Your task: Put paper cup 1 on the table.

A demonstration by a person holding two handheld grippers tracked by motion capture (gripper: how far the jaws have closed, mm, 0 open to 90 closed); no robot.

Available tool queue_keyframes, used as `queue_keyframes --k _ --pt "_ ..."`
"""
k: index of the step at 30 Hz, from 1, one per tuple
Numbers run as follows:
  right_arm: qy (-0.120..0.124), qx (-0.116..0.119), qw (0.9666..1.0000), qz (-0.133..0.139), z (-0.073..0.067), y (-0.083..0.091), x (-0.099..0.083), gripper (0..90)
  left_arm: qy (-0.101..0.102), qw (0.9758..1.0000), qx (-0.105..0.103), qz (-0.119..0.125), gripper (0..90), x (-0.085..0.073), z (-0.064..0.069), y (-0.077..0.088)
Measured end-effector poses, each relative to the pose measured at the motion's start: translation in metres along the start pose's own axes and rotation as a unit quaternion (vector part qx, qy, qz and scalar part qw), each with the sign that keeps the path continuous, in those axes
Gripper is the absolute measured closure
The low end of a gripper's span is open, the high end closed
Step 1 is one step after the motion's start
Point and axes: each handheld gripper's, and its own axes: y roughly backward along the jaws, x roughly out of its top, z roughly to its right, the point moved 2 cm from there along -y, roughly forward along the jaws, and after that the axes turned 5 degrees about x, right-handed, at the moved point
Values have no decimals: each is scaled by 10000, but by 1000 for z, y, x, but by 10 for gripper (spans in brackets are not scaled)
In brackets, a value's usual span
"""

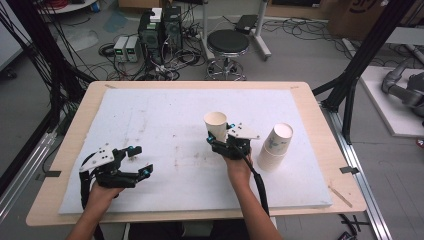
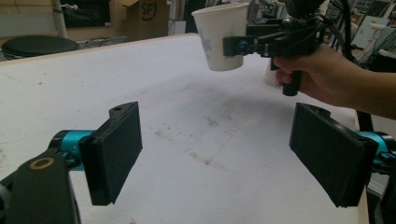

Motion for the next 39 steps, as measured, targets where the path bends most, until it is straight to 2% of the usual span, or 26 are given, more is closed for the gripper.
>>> queue_keyframes --k 2,8,11,14,16,18,21,26,30,36,39 --pt "11 -142 9999 -65 5 -5 -1 333 12 10000 -13 2 170 0 1 -1" --pt "-171 -439 9979 -443 21 -19 -10 332 19 10000 -12 2 171 0 -1 -2" --pt "-301 -483 9971 -515 24 -23 -13 332 28 10000 -14 -2 170 -1 -1 -2" --pt "-341 -557 9953 -721 27 -28 -15 332 27 10000 -29 -28 171 -1 -1 -3" --pt "-342 -592 9944 -808 27 -31 -14 332 17 10000 -29 -36 170 -1 -1 -3" --pt "-288 -623 9924 -1025 27 -33 -14 331 37 10000 -25 -43 171 -1 -1 -3" --pt "-348 -612 9910 -1141 28 -33 -14 331 36 10000 -9 -53 171 -2 -2 -2" --pt "-212 -581 9895 -1307 27 -29 -13 332 41 10000 -13 -67 171 -2 -2 -2" --pt "-230 -557 9884 -1396 28 -23 -15 332 42 10000 -19 -78 171 -2 -2 -2" --pt "-318 -498 9878 -1439 32 -17 -20 316 11 9999 -41 -114 172 -2 -1 -4" --pt "-391 -428 9864 -1536 33 -17 -22 280 31 9999 -49 -115 172 -2 -1 -5"
